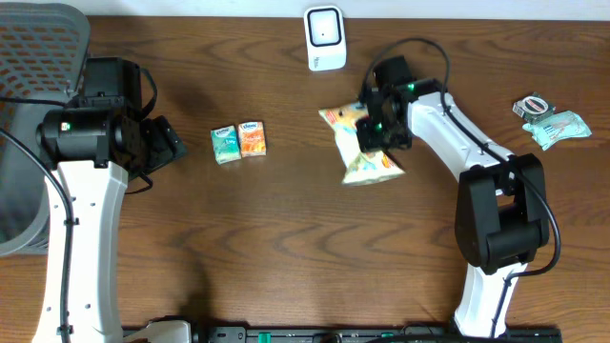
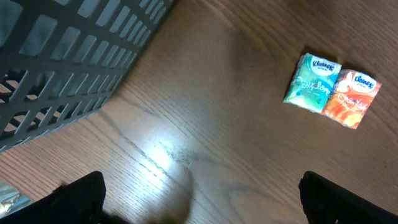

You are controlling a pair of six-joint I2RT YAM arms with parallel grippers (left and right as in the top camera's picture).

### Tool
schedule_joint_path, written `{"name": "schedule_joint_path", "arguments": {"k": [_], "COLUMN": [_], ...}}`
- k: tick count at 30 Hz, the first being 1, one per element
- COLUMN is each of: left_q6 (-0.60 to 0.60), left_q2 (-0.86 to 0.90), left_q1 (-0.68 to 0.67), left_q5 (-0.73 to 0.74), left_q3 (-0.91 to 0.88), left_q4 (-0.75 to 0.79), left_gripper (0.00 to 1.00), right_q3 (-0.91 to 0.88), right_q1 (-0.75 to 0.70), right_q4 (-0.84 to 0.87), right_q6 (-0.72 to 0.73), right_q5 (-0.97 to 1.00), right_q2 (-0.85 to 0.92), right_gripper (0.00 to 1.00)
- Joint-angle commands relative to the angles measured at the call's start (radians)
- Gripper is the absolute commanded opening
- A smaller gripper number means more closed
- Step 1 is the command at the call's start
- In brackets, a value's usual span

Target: Scan the item barcode

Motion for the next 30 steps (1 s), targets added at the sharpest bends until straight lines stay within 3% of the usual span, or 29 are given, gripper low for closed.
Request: {"name": "schedule_joint_path", "arguments": {"k": [1, 7, 18, 30], "left_q6": [-0.009, -0.009, -0.009, -0.009], "left_q2": [0.004, 0.004, 0.004, 0.004], "left_q1": [0.004, 0.004, 0.004, 0.004], "left_q5": [-0.010, -0.010, -0.010, -0.010], "left_q3": [0.003, 0.003, 0.003, 0.003], "left_q4": [-0.003, -0.003, -0.003, -0.003], "left_gripper": [0.98, 0.98, 0.98, 0.98], "right_q3": [0.096, 0.124, 0.124, 0.132], "right_q1": [0.014, 0.031, 0.058, 0.040], "right_q4": [0.058, 0.345, 0.788, 1.273], "right_q6": [0.085, 0.117, 0.163, 0.162], "right_q5": [-0.116, -0.120, 0.160, 0.203], "right_q2": [-0.007, -0.006, 0.015, 0.220], "right_gripper": [0.01, 0.01, 0.01, 0.03]}}
